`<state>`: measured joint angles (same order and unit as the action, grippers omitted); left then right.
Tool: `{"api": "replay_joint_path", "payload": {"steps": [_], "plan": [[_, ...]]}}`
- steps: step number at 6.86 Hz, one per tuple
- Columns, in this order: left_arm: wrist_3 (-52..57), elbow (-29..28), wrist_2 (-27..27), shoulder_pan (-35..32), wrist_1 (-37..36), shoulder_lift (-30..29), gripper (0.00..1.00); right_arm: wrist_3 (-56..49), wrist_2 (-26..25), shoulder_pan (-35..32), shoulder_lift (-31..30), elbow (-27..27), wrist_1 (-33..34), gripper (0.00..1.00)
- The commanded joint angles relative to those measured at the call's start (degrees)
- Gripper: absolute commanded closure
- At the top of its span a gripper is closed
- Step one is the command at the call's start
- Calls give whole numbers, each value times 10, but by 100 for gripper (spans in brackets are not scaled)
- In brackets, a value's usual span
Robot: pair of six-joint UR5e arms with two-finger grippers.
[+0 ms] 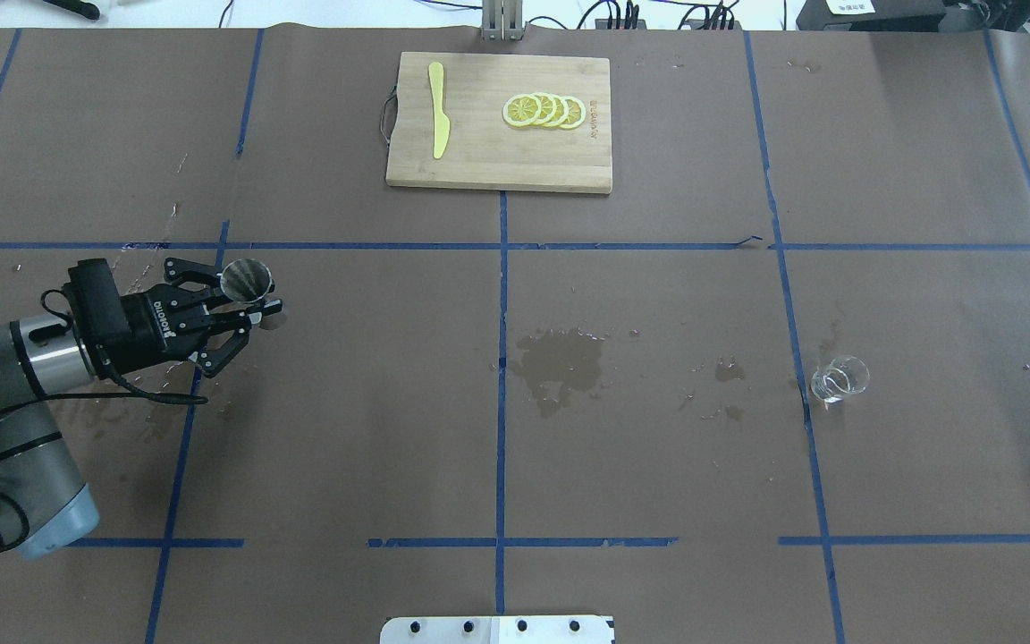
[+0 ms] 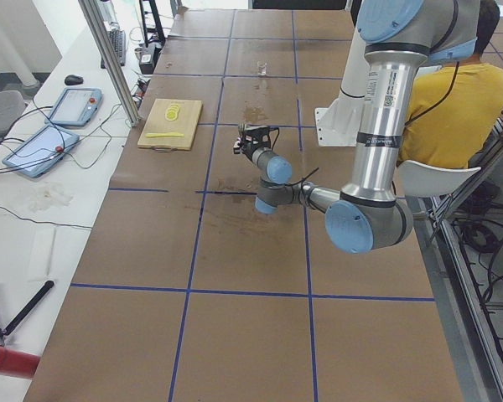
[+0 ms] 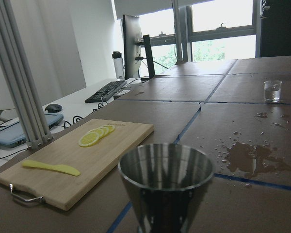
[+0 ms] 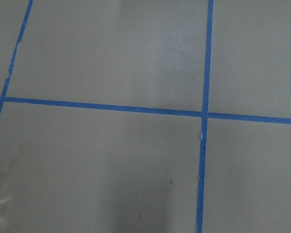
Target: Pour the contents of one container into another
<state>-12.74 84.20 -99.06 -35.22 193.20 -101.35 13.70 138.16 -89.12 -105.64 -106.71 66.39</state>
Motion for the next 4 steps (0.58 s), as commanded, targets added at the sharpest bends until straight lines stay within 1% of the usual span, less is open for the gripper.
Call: {"api": "replay_joint_path", "payload": {"steps": [1,2,3,4], "plan": [[3,-1,-107,-24,-91,-86,100,11,1,0,0,-1,-2,0],[3,-3,-138,-21,-125,-126,100,14,0,0,0,-1,-2,0],[3,-8,-139,-6,-148,-163,100,15,1,0,0,-3,-2,0],[4,-9,-135,17,-173,-185,100,19,2,0,0,-3,-3,0]]}}
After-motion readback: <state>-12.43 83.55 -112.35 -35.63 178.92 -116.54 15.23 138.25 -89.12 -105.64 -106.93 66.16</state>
